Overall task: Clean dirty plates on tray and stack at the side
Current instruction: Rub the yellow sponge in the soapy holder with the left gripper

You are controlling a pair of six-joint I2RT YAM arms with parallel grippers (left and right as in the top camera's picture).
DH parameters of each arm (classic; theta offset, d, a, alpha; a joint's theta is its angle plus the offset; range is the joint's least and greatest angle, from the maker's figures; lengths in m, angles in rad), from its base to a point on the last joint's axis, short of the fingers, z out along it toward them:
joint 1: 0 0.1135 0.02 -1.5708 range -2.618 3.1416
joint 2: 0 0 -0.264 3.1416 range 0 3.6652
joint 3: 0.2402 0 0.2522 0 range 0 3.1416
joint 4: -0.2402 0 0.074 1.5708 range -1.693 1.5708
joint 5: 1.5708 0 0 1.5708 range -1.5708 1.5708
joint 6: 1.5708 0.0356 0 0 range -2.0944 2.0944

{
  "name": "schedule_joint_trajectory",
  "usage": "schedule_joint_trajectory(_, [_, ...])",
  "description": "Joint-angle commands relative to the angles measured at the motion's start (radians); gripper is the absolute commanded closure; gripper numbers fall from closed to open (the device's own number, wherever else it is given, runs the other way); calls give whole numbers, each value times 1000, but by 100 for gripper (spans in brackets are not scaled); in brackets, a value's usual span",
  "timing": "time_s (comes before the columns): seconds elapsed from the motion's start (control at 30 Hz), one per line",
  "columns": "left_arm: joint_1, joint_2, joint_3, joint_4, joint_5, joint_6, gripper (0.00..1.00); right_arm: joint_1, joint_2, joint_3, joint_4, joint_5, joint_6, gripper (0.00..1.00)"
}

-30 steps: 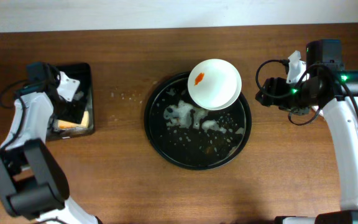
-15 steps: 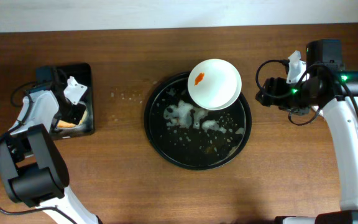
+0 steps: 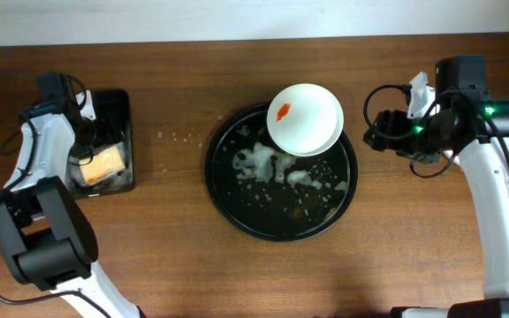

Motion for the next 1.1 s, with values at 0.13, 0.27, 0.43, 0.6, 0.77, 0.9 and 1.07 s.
schedule_joint_trajectory(0.13, [1,-18,12,-161,-304,716,30,0,5,2,-3,12,7,30])
schedule_joint_trajectory(0.27, [1,-14,12,-142,-283,908,31,0,5,2,-3,12,7,31])
schedule_joint_trajectory(0.43, [2,15,12,-117,-187,1041,32,0,5,2,-2,12,6,31])
schedule_joint_trajectory(0.6, [2,91,12,-111,-246,1061,36,0,5,2,-3,11,7,31])
schedule_joint_trajectory(0.77, [-4,134,11,-80,-256,972,71,0,5,2,-3,11,7,31])
schedule_joint_trajectory(0.9, [-36,121,51,-80,-272,732,100,0,5,2,-3,11,7,31])
schedule_joint_trajectory(1.07, [-53,111,162,-211,-274,380,100,0,5,2,-3,11,6,31])
